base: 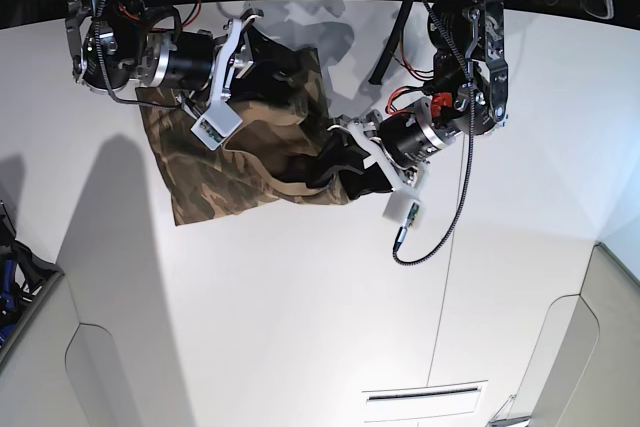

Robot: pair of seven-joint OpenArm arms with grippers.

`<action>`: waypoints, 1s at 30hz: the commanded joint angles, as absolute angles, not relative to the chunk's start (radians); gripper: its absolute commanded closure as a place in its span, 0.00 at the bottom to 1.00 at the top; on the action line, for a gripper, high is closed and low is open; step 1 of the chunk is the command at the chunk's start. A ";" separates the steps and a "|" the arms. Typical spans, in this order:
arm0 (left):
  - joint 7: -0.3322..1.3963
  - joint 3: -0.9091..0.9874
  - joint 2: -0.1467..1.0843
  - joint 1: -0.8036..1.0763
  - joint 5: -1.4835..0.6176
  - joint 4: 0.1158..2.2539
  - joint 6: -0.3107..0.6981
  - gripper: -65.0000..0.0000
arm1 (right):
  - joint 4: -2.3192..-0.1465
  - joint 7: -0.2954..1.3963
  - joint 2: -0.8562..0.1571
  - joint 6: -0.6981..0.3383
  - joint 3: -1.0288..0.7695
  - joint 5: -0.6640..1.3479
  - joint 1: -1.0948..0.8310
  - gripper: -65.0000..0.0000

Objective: Fold the T-shirt properly
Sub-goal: 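Grasp the folded bundle's edges with both grippers and lift it, then flip the lifted bundle over with both grippers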

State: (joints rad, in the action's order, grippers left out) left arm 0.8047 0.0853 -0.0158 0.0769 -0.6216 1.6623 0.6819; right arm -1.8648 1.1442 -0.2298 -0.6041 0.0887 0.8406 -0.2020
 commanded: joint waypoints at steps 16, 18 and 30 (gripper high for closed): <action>0.787 0.084 0.023 0.061 -0.647 1.680 0.692 0.49 | -1.993 1.140 -0.233 -0.610 0.265 0.793 -0.191 0.64; 0.790 0.084 0.037 0.061 -0.659 1.682 0.692 0.57 | -1.997 1.100 -0.233 -0.609 0.254 0.748 -0.187 0.64; 0.881 0.084 0.067 0.062 -0.698 1.839 0.692 0.56 | -1.999 1.021 -0.233 -0.599 -0.041 0.711 -0.099 0.64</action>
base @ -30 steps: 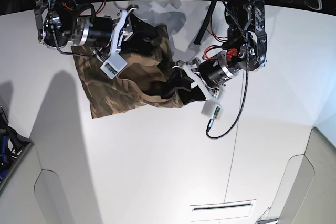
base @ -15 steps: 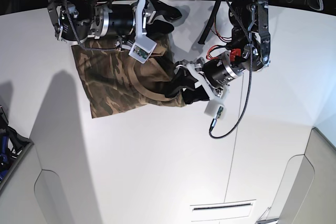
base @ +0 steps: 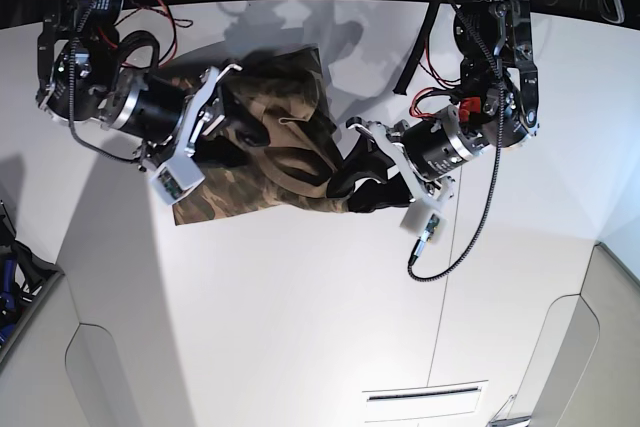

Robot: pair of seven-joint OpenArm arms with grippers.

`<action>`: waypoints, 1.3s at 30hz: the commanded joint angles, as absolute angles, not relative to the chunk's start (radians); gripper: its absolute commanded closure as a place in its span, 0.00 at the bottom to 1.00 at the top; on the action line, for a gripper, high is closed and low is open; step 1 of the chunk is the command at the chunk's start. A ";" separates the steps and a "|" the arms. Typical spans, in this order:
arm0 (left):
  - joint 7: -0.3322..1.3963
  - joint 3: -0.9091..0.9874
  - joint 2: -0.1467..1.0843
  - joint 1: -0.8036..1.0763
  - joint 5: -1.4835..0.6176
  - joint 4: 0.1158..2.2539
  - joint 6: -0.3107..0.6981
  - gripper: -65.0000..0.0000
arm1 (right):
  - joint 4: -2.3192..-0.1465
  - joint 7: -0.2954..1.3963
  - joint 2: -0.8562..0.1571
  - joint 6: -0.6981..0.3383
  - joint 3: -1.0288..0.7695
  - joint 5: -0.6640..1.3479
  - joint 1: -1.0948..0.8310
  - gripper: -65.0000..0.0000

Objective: Fold the T-shirt properly
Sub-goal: 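Flip the lifted bundle over with both grippers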

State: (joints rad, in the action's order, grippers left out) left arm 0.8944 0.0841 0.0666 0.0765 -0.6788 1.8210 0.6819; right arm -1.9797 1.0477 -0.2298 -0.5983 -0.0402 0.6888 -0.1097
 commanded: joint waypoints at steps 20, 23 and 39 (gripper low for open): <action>0.947 0.086 0.067 0.150 -0.813 1.965 0.693 0.50 | -1.858 0.923 -0.232 -0.584 -0.144 0.690 -0.078 0.70; 0.945 0.086 0.067 0.192 -0.820 1.971 0.698 0.50 | -1.842 0.923 -0.232 -0.584 -0.102 0.707 -0.078 0.99; 0.940 0.169 0.067 0.253 -0.833 1.972 0.698 0.50 | -1.739 0.924 -0.232 -0.591 0.379 0.688 -0.078 1.00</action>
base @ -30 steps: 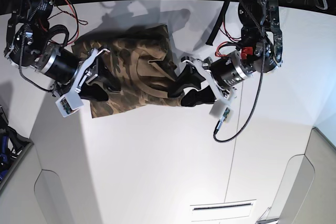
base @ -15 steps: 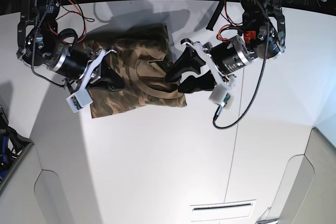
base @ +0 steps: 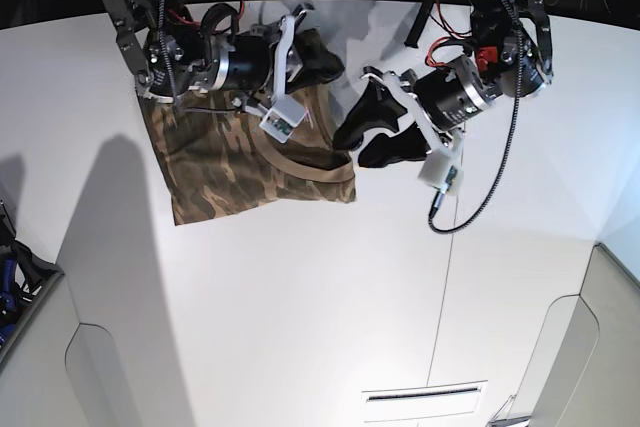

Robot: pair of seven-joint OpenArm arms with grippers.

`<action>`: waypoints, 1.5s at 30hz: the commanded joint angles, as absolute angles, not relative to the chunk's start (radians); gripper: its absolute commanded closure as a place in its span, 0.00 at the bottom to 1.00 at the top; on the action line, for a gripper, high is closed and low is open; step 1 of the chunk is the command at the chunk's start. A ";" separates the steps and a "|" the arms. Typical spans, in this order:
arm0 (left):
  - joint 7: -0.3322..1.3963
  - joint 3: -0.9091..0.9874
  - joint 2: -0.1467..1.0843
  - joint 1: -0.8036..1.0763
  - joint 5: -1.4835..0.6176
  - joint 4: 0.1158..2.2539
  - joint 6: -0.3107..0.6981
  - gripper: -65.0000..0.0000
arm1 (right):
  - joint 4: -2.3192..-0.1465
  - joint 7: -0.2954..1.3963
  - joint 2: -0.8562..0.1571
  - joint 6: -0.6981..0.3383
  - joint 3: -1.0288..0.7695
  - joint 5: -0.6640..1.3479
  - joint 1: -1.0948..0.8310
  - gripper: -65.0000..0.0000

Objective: Fold the T-shirt properly
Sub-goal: 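Flip the lifted bundle over with both grippers, then lower the bundle onto the table and straighten it with both grippers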

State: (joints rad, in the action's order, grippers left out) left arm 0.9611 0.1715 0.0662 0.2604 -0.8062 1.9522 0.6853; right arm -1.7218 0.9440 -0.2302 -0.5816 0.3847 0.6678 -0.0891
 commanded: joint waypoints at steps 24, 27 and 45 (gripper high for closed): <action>0.955 -0.106 0.067 0.358 -0.855 1.962 0.698 0.85 | -1.644 0.805 -0.232 -0.579 -0.051 0.516 0.162 1.00; 0.924 -0.152 0.066 0.358 -0.818 1.924 0.698 0.85 | -1.513 0.804 -0.232 -0.580 -0.047 0.516 0.228 1.00; 0.865 -0.136 0.070 0.227 -0.658 1.627 0.698 0.85 | -1.148 0.817 -0.233 -0.599 -0.044 0.550 0.303 1.00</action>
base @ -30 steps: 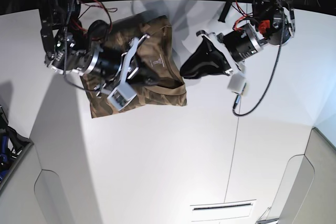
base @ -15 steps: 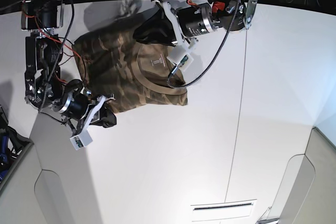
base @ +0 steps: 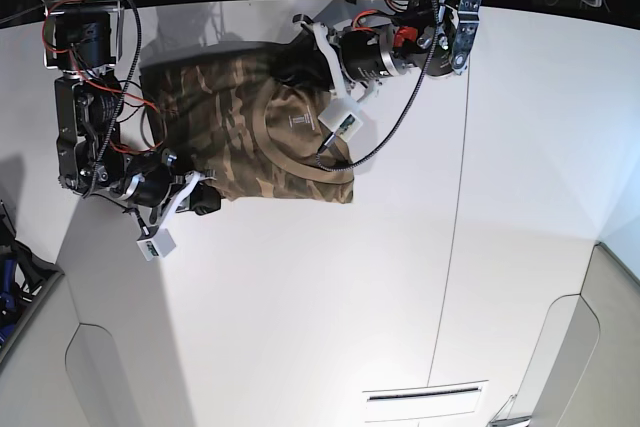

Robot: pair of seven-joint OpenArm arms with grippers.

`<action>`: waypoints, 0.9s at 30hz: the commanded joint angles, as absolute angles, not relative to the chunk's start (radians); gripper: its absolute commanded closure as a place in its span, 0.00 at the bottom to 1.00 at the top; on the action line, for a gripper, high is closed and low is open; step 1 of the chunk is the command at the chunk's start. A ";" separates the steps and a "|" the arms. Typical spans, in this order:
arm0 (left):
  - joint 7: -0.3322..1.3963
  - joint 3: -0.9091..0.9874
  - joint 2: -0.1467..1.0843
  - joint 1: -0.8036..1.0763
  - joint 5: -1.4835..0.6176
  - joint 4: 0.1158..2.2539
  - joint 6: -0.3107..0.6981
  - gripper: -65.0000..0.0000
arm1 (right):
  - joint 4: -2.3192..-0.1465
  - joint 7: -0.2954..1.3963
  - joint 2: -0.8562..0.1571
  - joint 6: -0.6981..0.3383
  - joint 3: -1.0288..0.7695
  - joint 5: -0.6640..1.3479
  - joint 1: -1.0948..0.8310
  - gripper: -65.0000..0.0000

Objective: Fold the T-shirt properly
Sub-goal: 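Lower the bundle onto the table and straighten it with both grippers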

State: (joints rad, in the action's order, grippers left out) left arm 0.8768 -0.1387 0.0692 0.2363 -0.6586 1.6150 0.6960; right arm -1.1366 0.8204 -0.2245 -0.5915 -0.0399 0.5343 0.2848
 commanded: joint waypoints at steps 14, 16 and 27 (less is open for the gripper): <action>0.871 0.039 0.104 0.081 -0.633 1.586 0.698 0.85 | -1.180 0.878 -0.248 -0.610 -0.044 0.754 0.173 1.00; 0.871 0.039 0.103 0.054 -0.623 1.570 0.698 0.85 | -1.215 0.883 -0.245 -0.609 -0.045 0.769 0.139 1.00; 0.919 0.040 0.150 -0.038 -0.709 1.563 0.698 0.85 | -1.367 0.890 -0.244 -0.606 -0.052 0.722 0.056 1.00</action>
